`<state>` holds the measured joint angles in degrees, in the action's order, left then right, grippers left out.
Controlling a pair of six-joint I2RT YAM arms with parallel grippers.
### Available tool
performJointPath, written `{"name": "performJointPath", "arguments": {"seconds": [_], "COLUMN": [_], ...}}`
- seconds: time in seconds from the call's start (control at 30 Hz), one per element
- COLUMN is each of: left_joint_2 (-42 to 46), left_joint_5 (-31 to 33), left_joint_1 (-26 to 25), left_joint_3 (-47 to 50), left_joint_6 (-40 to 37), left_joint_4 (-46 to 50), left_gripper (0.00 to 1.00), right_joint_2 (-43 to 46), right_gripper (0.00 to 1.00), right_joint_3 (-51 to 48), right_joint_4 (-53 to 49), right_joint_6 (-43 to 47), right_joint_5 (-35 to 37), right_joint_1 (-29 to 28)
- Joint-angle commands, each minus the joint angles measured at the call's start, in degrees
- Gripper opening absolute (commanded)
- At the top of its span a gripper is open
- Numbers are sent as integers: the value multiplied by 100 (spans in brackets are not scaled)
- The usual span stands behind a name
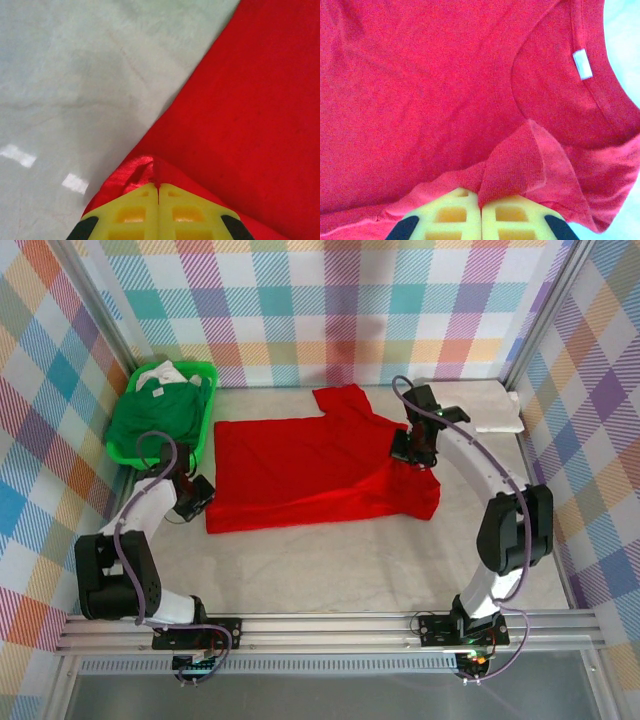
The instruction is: Fold and stack the t-shirts
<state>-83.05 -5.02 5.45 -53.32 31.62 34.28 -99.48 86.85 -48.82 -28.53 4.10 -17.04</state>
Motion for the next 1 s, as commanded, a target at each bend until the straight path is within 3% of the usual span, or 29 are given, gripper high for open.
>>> {"name": "performJointPath", "arguments": {"seconds": [0.0,0.03,0.07,0.1,0.17,0.23,0.47,0.6,0.97], "left_joint_2": [-334,-433,-526,-576,-515,-255,526,365,-386], "left_joint_5": [151,216,202,167,223,566,938,1048,959], "left_joint_1": [87,87,83,81,27,-128,-1229,-1694,-1925], "left_joint_3": [-404,-556,-695,-867,-1058,-1065,-306,34,190], "left_joint_6": [-262,-374,-451,-473,-481,-469,-315,-142,-113], "left_joint_4": [-172,-175,-186,-143,-70,35,32,-326,-843], "left_gripper": [21,26,29,36,43,44,43,40,39], "right_joint_2": [-347,-473,-624,-713,-702,-465,699,490,-465], "right_gripper": [24,40,50,52,50,50,51,50,50], "right_joint_3": [523,711,967,1155,1263,1105,-958,-1432,-1605], "right_joint_4": [114,45,-60,-149,-181,-129,745,1037,1621], "right_joint_6": [196,227,264,297,349,345,-55,-226,-422], "right_joint_5": [45,12,-16,-23,-64,-299,-1211,-1429,-1413], "right_joint_1": [122,167,221,252,254,254,245,284,544]}}
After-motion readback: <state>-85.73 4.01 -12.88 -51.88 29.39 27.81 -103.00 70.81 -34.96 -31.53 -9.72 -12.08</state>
